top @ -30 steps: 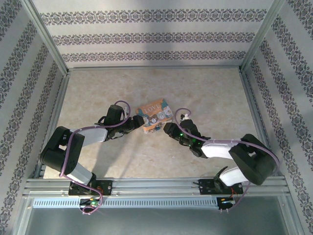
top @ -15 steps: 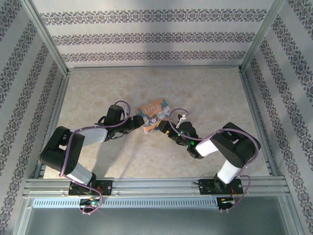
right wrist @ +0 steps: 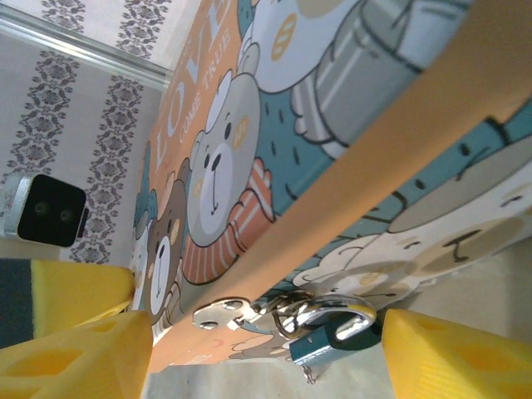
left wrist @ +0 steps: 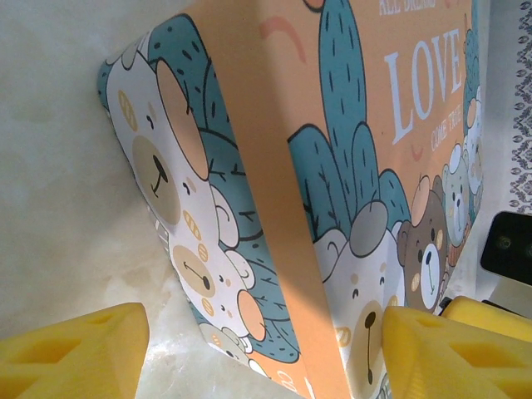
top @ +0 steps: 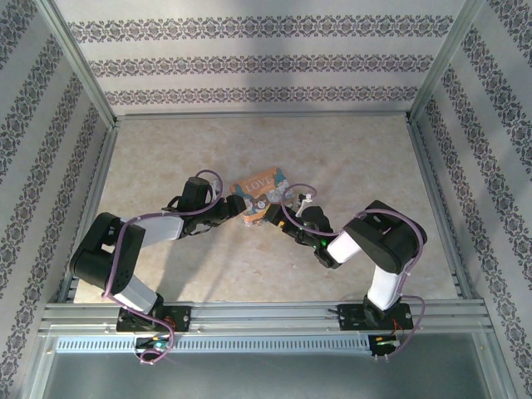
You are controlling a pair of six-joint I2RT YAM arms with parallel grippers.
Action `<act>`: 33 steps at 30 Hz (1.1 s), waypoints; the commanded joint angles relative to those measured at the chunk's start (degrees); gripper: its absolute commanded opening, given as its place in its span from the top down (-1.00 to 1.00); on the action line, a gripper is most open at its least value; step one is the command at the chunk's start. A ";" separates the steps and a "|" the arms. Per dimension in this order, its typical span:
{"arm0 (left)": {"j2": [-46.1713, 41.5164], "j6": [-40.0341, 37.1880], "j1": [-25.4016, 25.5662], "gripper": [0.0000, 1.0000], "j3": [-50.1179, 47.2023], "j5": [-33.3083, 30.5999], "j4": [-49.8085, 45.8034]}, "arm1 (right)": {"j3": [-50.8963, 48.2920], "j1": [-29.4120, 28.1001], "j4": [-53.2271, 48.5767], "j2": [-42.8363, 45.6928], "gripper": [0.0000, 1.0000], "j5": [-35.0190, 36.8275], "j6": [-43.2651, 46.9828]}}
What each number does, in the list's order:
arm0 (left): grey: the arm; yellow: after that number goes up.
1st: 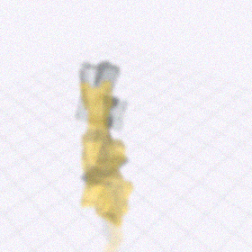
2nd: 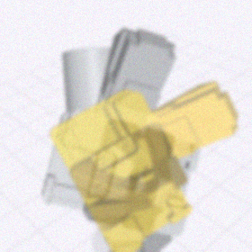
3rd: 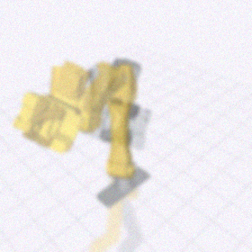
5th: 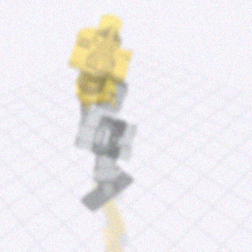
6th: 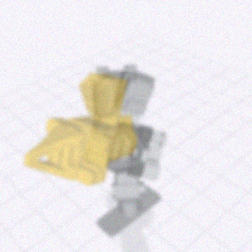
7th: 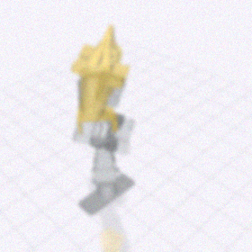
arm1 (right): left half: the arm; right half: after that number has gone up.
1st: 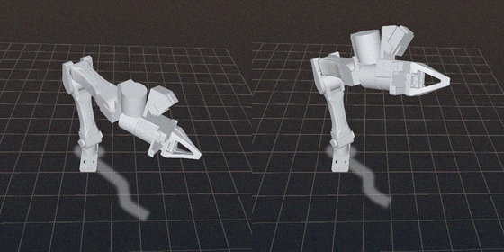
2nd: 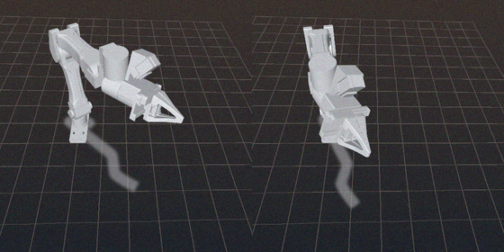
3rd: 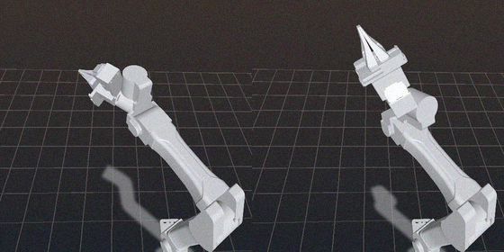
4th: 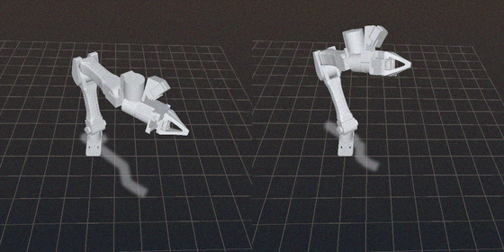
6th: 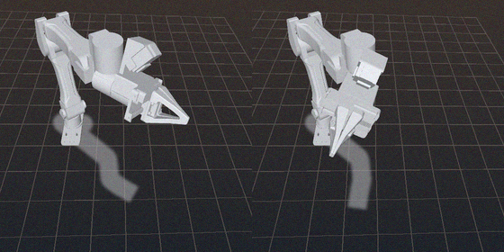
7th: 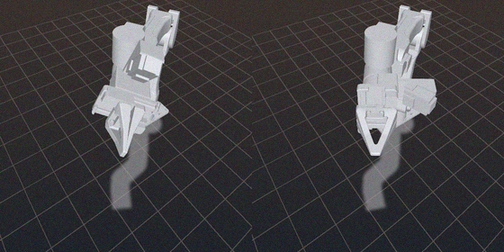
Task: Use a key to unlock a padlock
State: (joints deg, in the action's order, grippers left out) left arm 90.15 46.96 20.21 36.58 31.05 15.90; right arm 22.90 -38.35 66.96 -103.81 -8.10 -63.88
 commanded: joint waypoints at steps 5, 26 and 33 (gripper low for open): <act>2.53 -1.08 0.38 -0.46 -0.20 -2.39 -3.24 | 2.03 0.80 8.48 -4.30 -0.40 -4.39 2.26; 3.28 -1.34 0.32 -0.46 0.16 -2.52 -3.24 | 0.87 0.60 12.32 -3.43 -0.10 -8.73 8.63; 3.53 -1.31 0.35 -0.46 0.33 -2.59 -3.16 | 0.37 0.48 12.32 -5.25 0.09 -7.38 7.80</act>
State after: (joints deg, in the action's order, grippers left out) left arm 91.59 46.94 20.21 37.43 30.85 17.21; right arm 23.68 -37.60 74.39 -108.27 -13.82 -56.77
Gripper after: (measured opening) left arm 0.729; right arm 0.463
